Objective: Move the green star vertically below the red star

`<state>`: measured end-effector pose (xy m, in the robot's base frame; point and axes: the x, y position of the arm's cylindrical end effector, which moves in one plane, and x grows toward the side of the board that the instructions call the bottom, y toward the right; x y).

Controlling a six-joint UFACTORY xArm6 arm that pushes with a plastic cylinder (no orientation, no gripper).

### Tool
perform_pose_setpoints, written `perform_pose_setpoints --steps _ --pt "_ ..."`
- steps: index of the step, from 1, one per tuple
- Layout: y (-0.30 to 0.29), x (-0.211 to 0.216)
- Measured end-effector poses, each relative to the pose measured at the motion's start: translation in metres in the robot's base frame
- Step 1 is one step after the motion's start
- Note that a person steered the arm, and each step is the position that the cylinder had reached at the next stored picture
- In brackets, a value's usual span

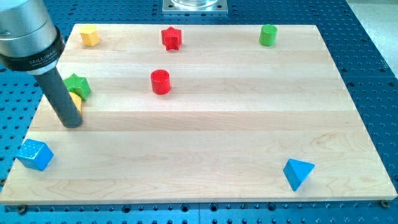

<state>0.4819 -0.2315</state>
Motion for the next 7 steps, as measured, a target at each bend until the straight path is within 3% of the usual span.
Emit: perform_pose_setpoints --steps 2,3,5,7 --pt "-0.066 -0.024" --pt "-0.058 -0.054" --pt "0.068 -0.085" --pt "0.104 -0.086"
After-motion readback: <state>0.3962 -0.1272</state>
